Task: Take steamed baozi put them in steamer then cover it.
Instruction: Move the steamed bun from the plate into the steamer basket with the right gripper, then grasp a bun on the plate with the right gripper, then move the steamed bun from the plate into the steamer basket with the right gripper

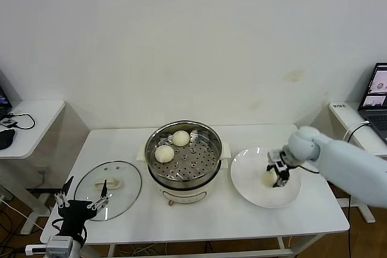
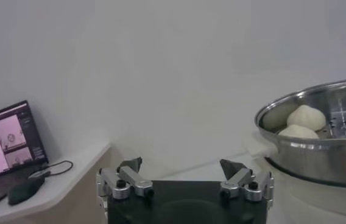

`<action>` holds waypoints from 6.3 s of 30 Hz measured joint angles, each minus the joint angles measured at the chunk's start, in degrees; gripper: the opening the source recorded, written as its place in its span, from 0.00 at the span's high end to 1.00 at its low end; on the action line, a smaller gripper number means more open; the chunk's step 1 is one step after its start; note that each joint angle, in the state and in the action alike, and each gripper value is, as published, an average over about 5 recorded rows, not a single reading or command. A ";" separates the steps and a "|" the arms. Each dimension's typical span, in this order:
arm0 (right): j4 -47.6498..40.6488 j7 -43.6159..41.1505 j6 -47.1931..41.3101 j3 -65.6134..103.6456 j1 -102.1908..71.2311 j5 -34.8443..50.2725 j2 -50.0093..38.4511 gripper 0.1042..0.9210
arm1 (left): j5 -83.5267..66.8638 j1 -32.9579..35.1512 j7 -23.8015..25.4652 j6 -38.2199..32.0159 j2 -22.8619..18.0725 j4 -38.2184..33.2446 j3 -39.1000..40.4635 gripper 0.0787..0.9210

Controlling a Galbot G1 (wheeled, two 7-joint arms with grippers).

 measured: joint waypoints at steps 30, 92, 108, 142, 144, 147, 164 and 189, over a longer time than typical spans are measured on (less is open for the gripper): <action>-0.79 4.25 0.01 -14.38 25.00 14.78 20.48 0.35 | -0.54 0.50 0.23 0.01 0.56 -0.38 -1.84 0.12; 2.23 5.44 17.21 -20.12 25.68 9.99 25.29 0.12 | -1.45 -0.20 0.28 -0.06 0.66 -1.20 -3.57 0.12; 5.25 1.87 6.30 -15.45 23.25 9.43 5.30 0.12 | -1.71 -0.54 0.44 0.16 2.02 -1.13 -2.82 0.12; -13.79 3.29 8.44 9.32 -9.49 -8.19 4.38 0.12 | -0.65 2.31 0.52 0.37 0.87 -2.03 -3.94 0.12; -15.17 3.49 8.50 9.62 -9.81 -8.78 5.48 0.12 | -0.65 2.32 0.53 0.37 0.80 -1.93 -4.00 0.12; -17.13 3.65 8.50 10.07 -10.32 -9.60 6.97 0.12 | -0.65 2.28 0.53 0.37 0.71 -1.75 -4.02 0.12; -22.03 4.02 8.40 11.99 -11.84 -11.78 10.16 0.23 | -0.63 1.95 0.53 0.31 0.61 -1.33 -3.77 0.12; -7.77 0.83 1.77 -3.05 9.62 3.19 4.87 0.33 | -0.90 1.39 0.58 0.22 1.62 -1.91 -3.44 0.12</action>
